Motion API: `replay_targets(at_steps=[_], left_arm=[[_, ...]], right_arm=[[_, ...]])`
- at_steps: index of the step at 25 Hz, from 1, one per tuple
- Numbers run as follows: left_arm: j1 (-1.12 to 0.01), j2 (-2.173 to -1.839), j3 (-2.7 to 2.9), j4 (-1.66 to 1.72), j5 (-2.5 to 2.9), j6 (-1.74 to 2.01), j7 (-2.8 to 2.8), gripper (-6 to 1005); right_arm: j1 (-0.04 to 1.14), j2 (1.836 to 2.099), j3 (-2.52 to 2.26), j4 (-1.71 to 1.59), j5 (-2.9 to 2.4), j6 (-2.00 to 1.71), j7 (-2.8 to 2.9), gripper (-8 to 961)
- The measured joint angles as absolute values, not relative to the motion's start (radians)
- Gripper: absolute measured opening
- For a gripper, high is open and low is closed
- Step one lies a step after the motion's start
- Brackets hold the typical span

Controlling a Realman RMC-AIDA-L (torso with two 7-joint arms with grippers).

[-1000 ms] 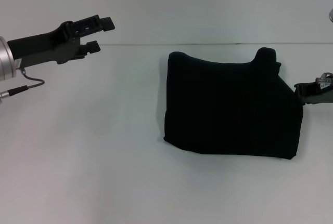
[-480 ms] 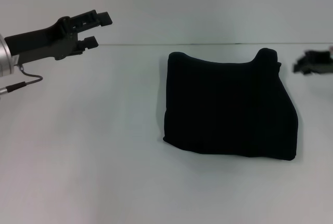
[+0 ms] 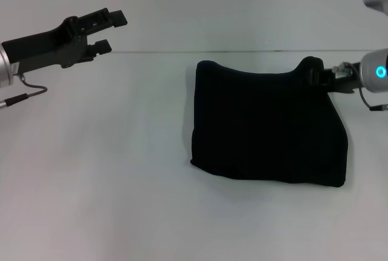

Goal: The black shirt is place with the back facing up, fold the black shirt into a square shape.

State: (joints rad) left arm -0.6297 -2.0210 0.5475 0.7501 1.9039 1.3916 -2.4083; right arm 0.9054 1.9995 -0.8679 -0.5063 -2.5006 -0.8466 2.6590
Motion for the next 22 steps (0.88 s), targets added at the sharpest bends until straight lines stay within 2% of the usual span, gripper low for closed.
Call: replay_targets(at_steps=[6,11,14,16,19,22], left_arm=[[-0.632,-2.021,0.548,0.750,1.904,1.391,-2.408,948],[-0.629,-2.007,0.590,0.750,1.943,1.456,-2.427,948],[-0.628,-2.002,0.617,0.750,2.032,1.568,-2.442,949],[-0.628,-2.012,0.636,0.749,2.076,1.624,-2.446,949],[-0.623,-2.050,0.694,0.719,2.095,1.608,-2.483,938],[-0.625,-2.063,0.704,0.665,2.096,1.546,-2.500,906]], right_arm=[[0.897,1.973,-0.869,-0.511,-2.604,-0.745,2.759,241],[0.884,1.948,-0.854,-0.639,-2.554,-0.876,2.755,238],[0.883,1.921,-0.822,-0.700,-2.540,-0.991,2.754,242],[0.891,1.891,-0.798,-0.708,-2.518,-1.063,2.754,243],[0.898,1.851,-0.778,-0.710,-2.471,-1.146,2.754,244],[0.899,1.831,-0.773,-0.711,-2.451,-1.174,2.757,245]])
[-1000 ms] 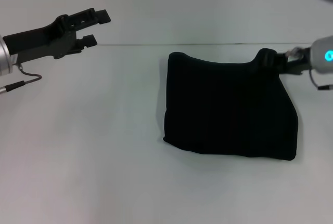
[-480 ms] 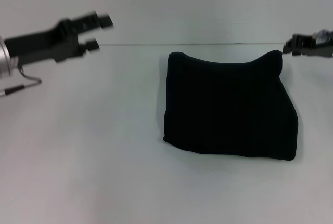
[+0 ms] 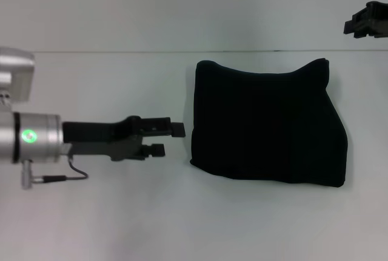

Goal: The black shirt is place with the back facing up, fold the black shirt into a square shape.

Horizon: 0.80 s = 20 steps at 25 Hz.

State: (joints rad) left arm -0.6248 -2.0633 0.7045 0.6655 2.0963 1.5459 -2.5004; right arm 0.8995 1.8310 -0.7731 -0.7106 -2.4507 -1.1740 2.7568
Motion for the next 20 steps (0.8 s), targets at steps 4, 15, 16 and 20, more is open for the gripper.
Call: replay_targets(at_steps=[4,15,16,20], left_arm=[[-0.629,-2.083,0.690,0.571,2.086,1.451,-2.510,881],[-0.667,-2.122,0.690,0.434,2.047,1.298,-2.567,716],[-0.675,-2.122,0.693,0.425,2.047,1.287,-2.569,697],[-0.702,-2.120,0.730,0.381,2.057,1.212,-2.582,619]], right_arm=[[0.895,1.827,-0.763,-0.706,-2.445,-1.176,2.756,246],[0.900,1.835,-0.767,-0.708,-2.446,-1.170,2.751,246],[0.901,1.836,-0.769,-0.708,-2.446,-1.170,2.749,246],[0.902,1.837,-0.770,-0.709,-2.446,-1.170,2.739,246]])
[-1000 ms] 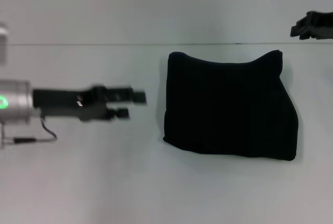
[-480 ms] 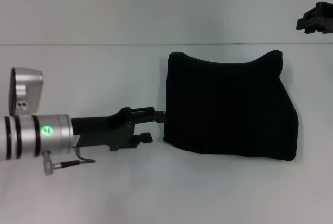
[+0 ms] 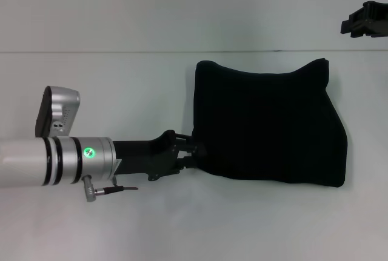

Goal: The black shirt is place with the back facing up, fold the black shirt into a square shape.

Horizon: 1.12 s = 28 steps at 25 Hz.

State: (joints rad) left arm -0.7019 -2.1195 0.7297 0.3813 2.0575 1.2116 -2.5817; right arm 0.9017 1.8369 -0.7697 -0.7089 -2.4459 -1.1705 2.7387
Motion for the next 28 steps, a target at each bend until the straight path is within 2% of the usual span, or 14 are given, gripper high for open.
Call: replay_targets(at_steps=[4,9,28], left_arm=[[-0.707,-2.122,0.760,0.373,2.062,1.151,-2.596,541],[-0.712,-2.122,0.767,0.368,2.068,1.107,-2.600,393],[-0.752,-2.127,0.802,0.324,2.074,1.031,-2.599,390]], right_arm=[[0.902,1.837,-0.769,-0.708,-2.445,-1.171,2.729,245],[0.902,1.838,-0.769,-0.704,-2.445,-1.168,2.724,246],[0.892,1.838,-0.764,-0.701,-2.445,-1.163,2.724,245]])
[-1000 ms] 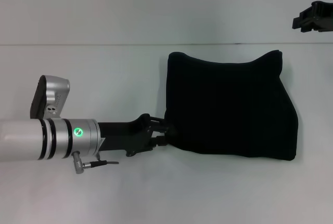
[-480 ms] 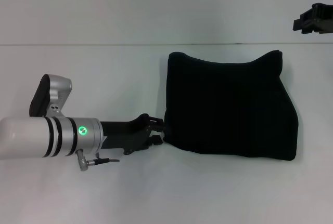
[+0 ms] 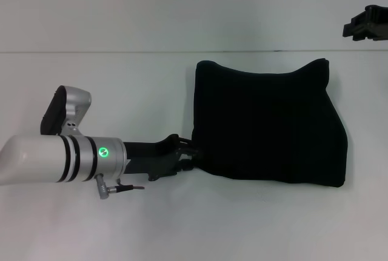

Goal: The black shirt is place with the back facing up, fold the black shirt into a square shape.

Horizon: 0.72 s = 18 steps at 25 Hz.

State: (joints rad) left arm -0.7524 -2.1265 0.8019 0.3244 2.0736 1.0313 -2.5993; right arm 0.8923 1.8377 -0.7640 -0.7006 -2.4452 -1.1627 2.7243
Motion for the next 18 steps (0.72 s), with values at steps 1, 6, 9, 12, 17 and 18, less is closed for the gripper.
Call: replay_targets(at_steps=[1,6,9,12,17,18], left_arm=[[-0.755,-2.129,0.802,0.324,2.074,1.030,-2.598,389],[-0.767,-2.135,0.842,0.323,2.074,1.021,-2.595,387],[-0.771,-2.134,0.876,0.330,2.074,1.023,-2.596,385],[-0.771,-2.138,0.879,0.337,2.074,1.026,-2.594,384],[-0.773,-2.141,0.879,0.341,2.069,1.026,-2.592,84],[-0.773,-2.141,0.878,0.341,2.069,1.027,-2.592,44]], right_arm=[[0.892,1.838,-0.764,-0.701,-2.445,-1.163,2.724,245],[0.890,1.838,-0.763,-0.701,-2.445,-1.163,2.724,246],[0.887,1.838,-0.762,-0.701,-2.445,-1.164,2.724,246],[0.886,1.838,-0.759,-0.701,-2.445,-1.167,2.724,246],[0.883,1.838,-0.756,-0.701,-2.444,-1.169,2.724,245],[0.882,1.838,-0.755,-0.701,-2.444,-1.169,2.724,245]])
